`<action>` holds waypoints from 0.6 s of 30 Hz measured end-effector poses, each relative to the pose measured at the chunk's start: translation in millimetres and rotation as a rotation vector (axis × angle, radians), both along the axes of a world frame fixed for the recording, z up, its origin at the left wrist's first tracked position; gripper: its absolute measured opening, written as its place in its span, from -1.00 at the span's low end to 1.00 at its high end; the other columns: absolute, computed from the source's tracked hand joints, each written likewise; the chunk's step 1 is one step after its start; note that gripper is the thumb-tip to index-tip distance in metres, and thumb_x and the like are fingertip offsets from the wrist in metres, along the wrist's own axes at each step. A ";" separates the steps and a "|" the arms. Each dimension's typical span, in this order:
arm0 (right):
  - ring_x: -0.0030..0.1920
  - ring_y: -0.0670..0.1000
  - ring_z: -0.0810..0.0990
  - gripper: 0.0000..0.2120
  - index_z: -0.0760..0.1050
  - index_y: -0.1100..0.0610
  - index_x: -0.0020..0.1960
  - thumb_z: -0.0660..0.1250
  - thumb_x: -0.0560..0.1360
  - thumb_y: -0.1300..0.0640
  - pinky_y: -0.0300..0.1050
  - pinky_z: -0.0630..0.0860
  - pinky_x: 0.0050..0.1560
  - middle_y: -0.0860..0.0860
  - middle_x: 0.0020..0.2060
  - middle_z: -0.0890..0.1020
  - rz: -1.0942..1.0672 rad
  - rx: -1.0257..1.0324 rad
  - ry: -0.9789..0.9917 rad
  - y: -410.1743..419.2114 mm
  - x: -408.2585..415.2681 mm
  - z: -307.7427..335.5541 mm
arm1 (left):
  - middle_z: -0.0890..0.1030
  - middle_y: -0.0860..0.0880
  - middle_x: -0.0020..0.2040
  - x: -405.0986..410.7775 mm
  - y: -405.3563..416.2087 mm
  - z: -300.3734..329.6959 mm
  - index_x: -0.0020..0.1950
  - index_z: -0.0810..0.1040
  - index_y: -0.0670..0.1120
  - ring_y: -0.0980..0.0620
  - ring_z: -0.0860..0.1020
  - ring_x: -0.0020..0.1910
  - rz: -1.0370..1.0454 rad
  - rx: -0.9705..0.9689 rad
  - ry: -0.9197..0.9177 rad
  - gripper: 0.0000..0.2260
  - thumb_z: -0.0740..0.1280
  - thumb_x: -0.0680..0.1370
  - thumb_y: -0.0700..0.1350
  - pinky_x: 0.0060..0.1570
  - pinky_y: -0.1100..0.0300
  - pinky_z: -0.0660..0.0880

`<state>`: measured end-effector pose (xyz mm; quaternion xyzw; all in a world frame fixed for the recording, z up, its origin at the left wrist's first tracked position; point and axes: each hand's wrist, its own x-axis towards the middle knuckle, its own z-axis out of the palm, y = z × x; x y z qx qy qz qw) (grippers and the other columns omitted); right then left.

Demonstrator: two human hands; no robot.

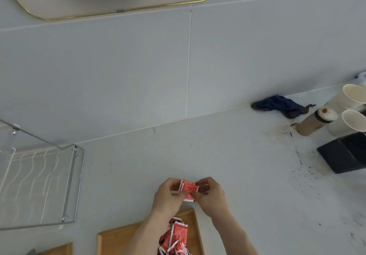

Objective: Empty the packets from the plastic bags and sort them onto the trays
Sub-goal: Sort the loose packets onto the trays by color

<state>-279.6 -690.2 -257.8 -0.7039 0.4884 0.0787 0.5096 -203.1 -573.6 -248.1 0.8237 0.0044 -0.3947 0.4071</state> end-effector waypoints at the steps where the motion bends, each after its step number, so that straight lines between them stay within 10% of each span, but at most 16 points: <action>1: -0.12 0.00 0.67 -0.77 0.56 0.01 0.02 0.53 0.42 0.11 -0.04 0.65 -0.12 -0.04 -0.11 0.68 -0.025 0.052 -0.046 2.4 0.9 4.1 | 0.60 0.17 0.04 1.0 3.9 4.6 0.05 0.53 0.18 0.09 0.60 0.08 0.004 -0.018 -0.021 -0.78 0.49 0.50 -0.04 0.22 0.04 0.58; 12: -0.16 0.10 0.73 -0.79 0.56 0.02 -0.03 0.52 0.42 0.18 0.12 0.71 -0.13 0.04 -0.16 0.72 0.015 0.110 -0.231 90.4 9.3 42.4 | 0.63 0.09 0.07 3.9 103.8 49.0 0.17 0.48 0.08 0.07 0.65 0.01 0.142 -0.032 -0.199 -0.65 0.51 0.46 0.02 0.06 0.11 0.63; 18: -0.22 -0.14 0.65 -0.77 0.57 0.01 -0.01 0.55 0.39 0.13 -0.19 0.60 -0.15 -0.09 -0.23 0.67 0.186 -0.016 -0.190 143.0 -7.0 37.5 | 0.71 0.10 -0.07 -19.7 163.2 40.8 0.01 0.54 0.10 0.08 0.68 -0.11 0.177 0.093 -0.175 -0.76 0.54 0.43 -0.01 0.03 0.04 0.63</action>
